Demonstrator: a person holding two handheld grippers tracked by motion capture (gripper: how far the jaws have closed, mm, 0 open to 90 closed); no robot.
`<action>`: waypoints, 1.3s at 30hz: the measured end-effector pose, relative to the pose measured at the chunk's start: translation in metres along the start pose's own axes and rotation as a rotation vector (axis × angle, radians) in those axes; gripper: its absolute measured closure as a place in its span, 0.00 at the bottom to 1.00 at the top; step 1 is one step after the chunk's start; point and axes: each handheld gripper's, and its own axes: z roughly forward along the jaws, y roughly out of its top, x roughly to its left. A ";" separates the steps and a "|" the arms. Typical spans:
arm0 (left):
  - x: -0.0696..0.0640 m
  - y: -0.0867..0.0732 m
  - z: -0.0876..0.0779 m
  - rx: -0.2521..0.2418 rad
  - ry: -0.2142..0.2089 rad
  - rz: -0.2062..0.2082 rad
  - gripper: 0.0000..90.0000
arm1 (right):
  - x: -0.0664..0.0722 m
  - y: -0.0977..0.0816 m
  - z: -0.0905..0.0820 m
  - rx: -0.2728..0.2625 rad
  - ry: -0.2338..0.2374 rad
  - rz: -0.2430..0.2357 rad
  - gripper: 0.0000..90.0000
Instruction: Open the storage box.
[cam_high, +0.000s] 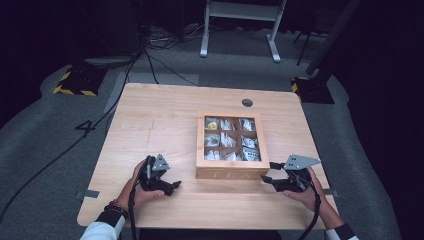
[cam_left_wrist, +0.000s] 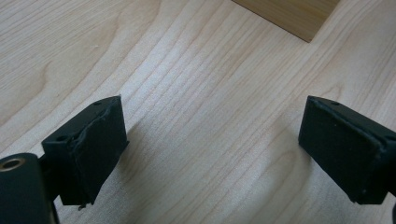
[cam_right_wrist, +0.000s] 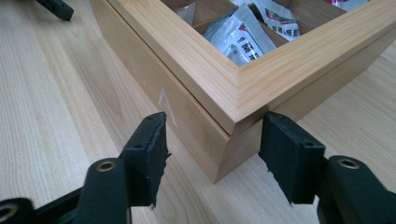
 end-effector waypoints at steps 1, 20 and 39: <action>0.000 0.000 0.000 0.000 0.000 0.000 0.09 | 0.000 0.000 0.001 0.000 -0.003 0.005 0.47; 0.000 0.000 0.000 0.000 0.000 0.000 0.09 | -0.006 0.005 -0.003 -0.033 -0.003 0.057 0.54; 0.000 0.000 0.000 0.000 0.001 -0.001 0.09 | -0.007 0.004 -0.006 -0.020 -0.010 0.053 0.60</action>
